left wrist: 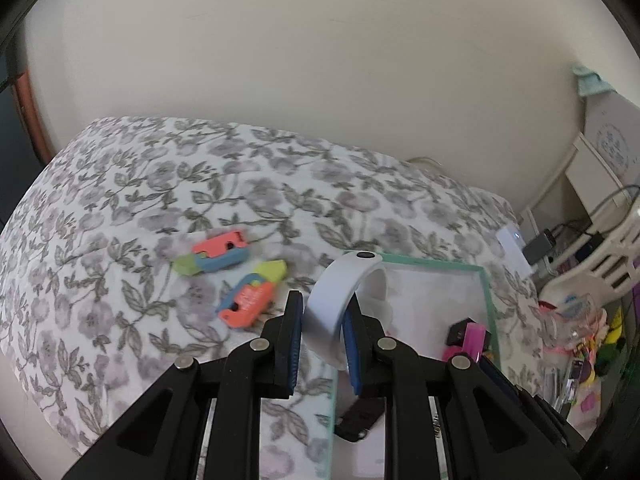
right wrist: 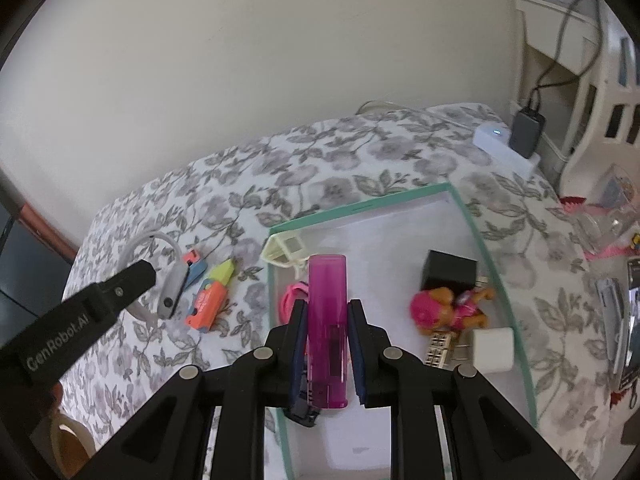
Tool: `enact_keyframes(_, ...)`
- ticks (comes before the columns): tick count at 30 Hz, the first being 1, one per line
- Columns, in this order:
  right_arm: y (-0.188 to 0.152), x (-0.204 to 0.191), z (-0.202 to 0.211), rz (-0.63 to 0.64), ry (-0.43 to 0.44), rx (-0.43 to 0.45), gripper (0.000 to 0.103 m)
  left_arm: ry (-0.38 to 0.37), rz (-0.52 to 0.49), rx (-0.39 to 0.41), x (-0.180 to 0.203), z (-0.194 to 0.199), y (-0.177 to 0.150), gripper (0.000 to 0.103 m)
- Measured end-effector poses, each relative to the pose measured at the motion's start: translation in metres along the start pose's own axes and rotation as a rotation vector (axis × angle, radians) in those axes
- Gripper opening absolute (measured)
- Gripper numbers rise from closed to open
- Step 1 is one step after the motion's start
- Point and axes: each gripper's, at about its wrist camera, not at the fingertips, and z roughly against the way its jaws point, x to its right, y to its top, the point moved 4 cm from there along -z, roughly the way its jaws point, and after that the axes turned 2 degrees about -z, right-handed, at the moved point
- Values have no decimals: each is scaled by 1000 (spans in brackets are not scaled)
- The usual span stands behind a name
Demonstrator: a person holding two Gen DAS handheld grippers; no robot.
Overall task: Organize rigid objects
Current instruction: 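Carry the lighter and white watch band into the tray and open both tools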
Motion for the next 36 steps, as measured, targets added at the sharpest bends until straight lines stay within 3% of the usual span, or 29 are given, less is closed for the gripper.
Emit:
enact_keyframes(9, 2, 49, -5, -101, -52, -15, 21, -33, -66, -55, 44, -16, -6, 20)
enact_keyframes(16, -6, 66, -29, -131, -96, -86, 21, -58, -95, -116, 59, -48, -25, 20)
enact_keyframes(24, -18, 68, -48, -128, -108, -149, 21, -92, -81, -148, 58, -65, -36, 20)
enact_keyframes(36, -28, 63, -65, -95, -130, -212, 21, -83, -104, -218, 60, -86, -49, 21)
